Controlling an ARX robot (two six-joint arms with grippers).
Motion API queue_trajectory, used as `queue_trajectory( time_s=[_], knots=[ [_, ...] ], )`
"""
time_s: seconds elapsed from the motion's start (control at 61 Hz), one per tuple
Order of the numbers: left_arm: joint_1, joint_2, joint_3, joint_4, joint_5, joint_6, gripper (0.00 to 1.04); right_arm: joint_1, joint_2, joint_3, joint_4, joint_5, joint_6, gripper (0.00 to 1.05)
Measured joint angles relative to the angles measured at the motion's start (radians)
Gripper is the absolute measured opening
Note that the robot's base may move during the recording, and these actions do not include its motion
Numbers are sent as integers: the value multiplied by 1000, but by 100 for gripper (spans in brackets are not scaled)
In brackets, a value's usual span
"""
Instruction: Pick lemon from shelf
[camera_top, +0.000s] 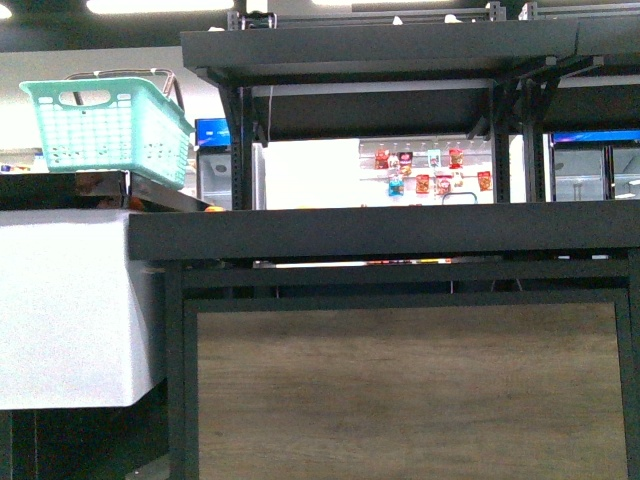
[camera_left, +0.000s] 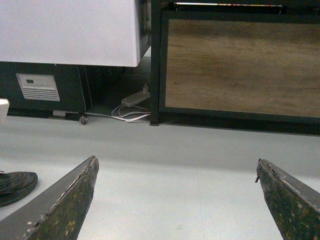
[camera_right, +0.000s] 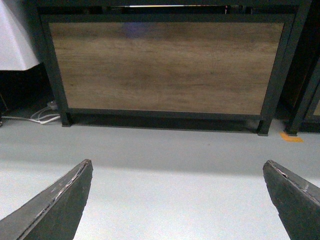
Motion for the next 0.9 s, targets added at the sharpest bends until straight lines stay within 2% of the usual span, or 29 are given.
queue_trajectory(
  time_s=[0.902],
  knots=[
    [0,0,0,0,0,0,97,0,0,0,0,0,0,102]
  ],
)
